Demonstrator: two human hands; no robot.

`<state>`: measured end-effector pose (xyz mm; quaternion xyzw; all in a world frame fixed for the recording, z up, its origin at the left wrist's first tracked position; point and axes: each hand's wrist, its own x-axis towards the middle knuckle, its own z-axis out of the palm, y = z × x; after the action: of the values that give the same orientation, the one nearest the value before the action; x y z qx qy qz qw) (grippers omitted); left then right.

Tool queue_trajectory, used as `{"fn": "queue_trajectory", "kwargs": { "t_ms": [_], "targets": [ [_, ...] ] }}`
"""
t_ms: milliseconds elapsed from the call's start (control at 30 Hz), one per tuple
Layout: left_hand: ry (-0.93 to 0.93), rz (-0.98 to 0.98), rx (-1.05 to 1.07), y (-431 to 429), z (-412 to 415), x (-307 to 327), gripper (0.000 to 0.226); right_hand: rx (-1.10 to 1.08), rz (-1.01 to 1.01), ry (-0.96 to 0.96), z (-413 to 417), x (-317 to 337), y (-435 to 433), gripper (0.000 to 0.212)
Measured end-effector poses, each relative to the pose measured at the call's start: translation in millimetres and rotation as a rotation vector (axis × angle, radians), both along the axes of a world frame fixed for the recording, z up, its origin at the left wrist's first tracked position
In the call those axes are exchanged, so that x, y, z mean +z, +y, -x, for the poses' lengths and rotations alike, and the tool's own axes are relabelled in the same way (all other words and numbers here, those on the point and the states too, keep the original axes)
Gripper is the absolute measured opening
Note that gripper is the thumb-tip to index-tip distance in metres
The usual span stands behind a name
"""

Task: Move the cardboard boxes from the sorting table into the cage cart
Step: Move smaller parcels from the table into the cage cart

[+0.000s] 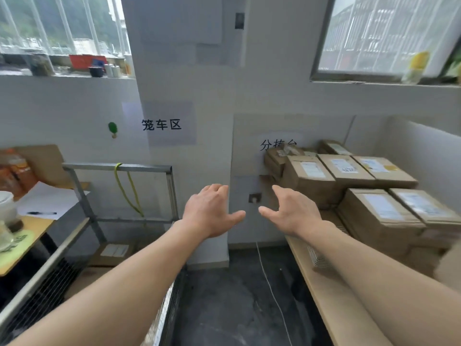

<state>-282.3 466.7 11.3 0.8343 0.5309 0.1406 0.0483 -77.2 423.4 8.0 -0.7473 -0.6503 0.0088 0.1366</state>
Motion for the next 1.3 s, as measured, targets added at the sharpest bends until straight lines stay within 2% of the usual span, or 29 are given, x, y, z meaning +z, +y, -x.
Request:
{"fn": "queue_trajectory", "kwargs": {
  "t_ms": [300,400,467,600,700,900,1033,1300],
  "targets": [
    [0.004,0.003,-0.227,-32,-81,12,0.076,-0.222,-0.016,-0.013,-70,11,-67,0.064],
    [0.003,0.014,-0.281,-36,-117,12,0.071,-0.283,-0.030,-0.012,-102,9,-77,0.068],
    [0.006,0.017,-0.315,-35,-146,11,0.071,-0.323,-0.026,0.001,-128,5,-80,0.070],
    [-0.001,0.059,-0.360,-26,-211,-3,0.077,-0.382,0.013,0.002,-193,-8,-81,0.058],
    [0.021,0.119,-0.386,-19,-264,-20,0.081,-0.439,0.039,0.022,-245,-25,-75,0.062],
    [0.044,0.237,-0.388,-4,-354,-45,0.080,-0.490,0.105,0.097,-336,-58,-50,0.061],
    [0.036,0.333,-0.343,7,-399,-62,0.078,-0.477,0.121,0.122,-382,-78,-30,0.049],
    [-0.042,0.497,-0.232,14,-453,-86,0.066,-0.510,0.109,0.127,-429,-106,-13,0.046]
  ]
}}
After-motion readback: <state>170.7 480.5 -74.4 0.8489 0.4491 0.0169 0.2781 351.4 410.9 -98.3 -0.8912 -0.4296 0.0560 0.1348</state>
